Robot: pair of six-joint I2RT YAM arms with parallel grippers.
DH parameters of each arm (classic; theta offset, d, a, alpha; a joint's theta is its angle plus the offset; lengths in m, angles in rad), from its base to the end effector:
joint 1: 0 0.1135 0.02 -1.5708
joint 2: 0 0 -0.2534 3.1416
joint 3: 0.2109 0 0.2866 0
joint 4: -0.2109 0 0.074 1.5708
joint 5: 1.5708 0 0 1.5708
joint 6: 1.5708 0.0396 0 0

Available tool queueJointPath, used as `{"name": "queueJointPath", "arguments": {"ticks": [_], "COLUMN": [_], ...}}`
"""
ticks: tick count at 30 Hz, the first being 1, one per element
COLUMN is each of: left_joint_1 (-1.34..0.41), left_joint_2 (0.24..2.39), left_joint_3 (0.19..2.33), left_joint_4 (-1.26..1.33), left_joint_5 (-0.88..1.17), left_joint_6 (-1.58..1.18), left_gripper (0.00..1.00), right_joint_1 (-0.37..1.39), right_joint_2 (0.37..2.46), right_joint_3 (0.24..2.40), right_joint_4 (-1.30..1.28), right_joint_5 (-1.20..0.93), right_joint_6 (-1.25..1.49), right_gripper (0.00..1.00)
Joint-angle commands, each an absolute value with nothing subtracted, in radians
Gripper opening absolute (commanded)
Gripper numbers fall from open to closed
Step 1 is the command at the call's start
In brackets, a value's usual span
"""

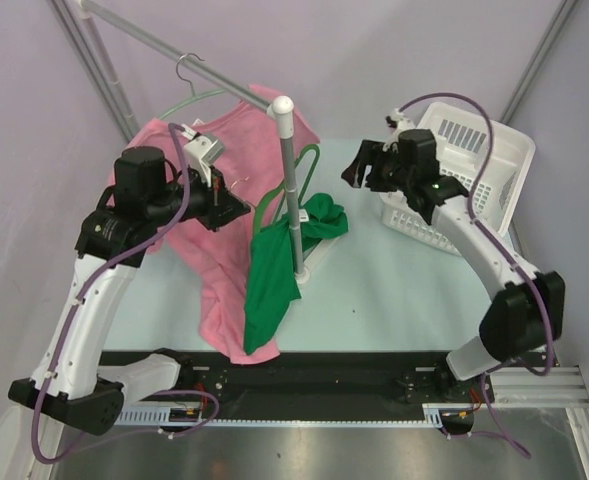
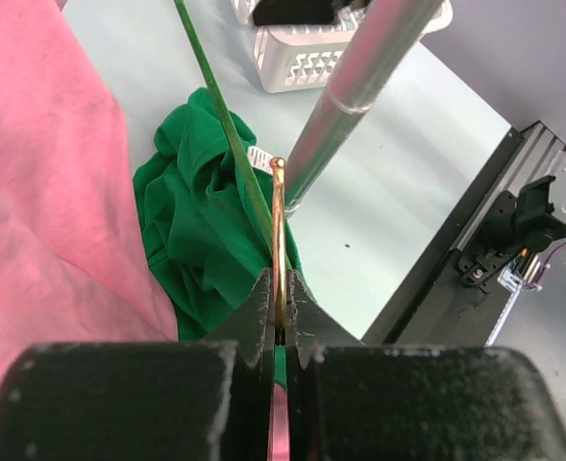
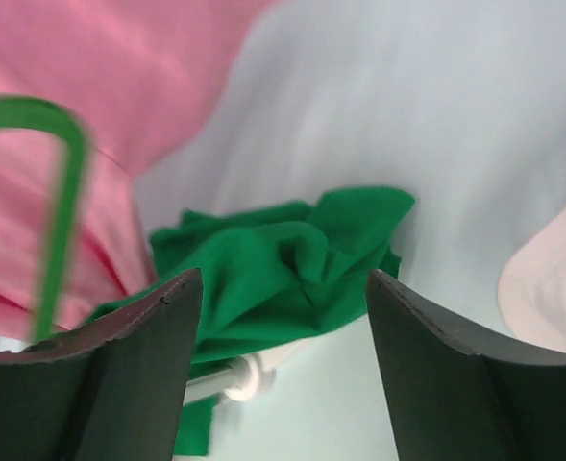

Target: Remove the t-shirt from the hanger

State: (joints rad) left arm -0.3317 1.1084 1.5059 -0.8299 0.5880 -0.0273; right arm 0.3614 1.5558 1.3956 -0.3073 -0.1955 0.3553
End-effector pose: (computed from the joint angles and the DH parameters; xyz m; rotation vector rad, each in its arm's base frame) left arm 0.2190 -0.0987 0.4593 0.6797 1.8998 -0.8164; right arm 0.3744 0.1497 0.3305 -0.1323 2.0866 0.6421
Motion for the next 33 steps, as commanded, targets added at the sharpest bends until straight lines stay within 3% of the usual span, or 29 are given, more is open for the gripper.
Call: {"name": "queueJointPath", "arguments": {"ticks": [1, 4, 7, 12, 18, 21, 22, 27, 28, 29, 33], "left_joint_1": [-0.345, -0.345, -0.345, -0.345, -0.345, -0.345, -0.345, -0.345, -0.345, -0.345, -0.344], "left_joint_2": [1.153, 1.189, 1.209, 1.218, 1.220, 1.221, 1.224, 1.218, 1.219, 1.216, 1.187], "left_joint_3": [1.557, 1.559, 1.563, 1.571, 1.562, 1.554, 1.555, 1.549, 1.551, 1.552, 1.528], "left_joint_4": [-0.730, -0.689, -0.661, -0.664, -0.664, -0.666, -0.669, -0.684, -0.686, -0.692, -0.686], "left_joint_5": [0.655, 0.696, 0.716, 0.721, 0.744, 0.752, 0.752, 0.690, 0.669, 0.654, 0.560], "left_joint_6": [-0.077, -0.106, -0.129, -0.123, -0.110, -0.107, -0.106, -0.116, -0.123, -0.130, -0.175], "left_gripper": [0.00, 0.00, 0.00, 0.00, 0.00, 0.00, 0.00, 0.01, 0.04, 0.16, 0.45], "right_joint_1": [0.362, 0.403, 0.468, 0.558, 0.624, 0.632, 0.632, 0.630, 0.630, 0.630, 0.630], "right_joint_2": [1.402, 1.367, 1.405, 1.480, 1.564, 1.598, 1.612, 1.617, 1.611, 1.606, 1.606], "right_joint_3": [1.332, 1.240, 1.252, 1.285, 1.342, 1.359, 1.361, 1.384, 1.396, 1.402, 1.462], "right_joint_4": [-0.125, 0.156, 0.184, 0.209, 0.164, 0.192, 0.210, 0.235, 0.233, 0.232, 0.221], "right_joint_5": [-0.228, -0.290, -0.221, -0.126, -0.055, -0.069, -0.071, -0.016, -0.002, -0.002, 0.107], "right_joint_6": [0.555, 0.759, 0.902, 0.979, 1.040, 1.086, 1.094, 1.132, 1.132, 1.124, 1.031], "right_gripper": [0.76, 0.75, 0.61, 0.72, 0.72, 0.57, 0.41, 0.17, 0.05, 0.03, 0.00]}}
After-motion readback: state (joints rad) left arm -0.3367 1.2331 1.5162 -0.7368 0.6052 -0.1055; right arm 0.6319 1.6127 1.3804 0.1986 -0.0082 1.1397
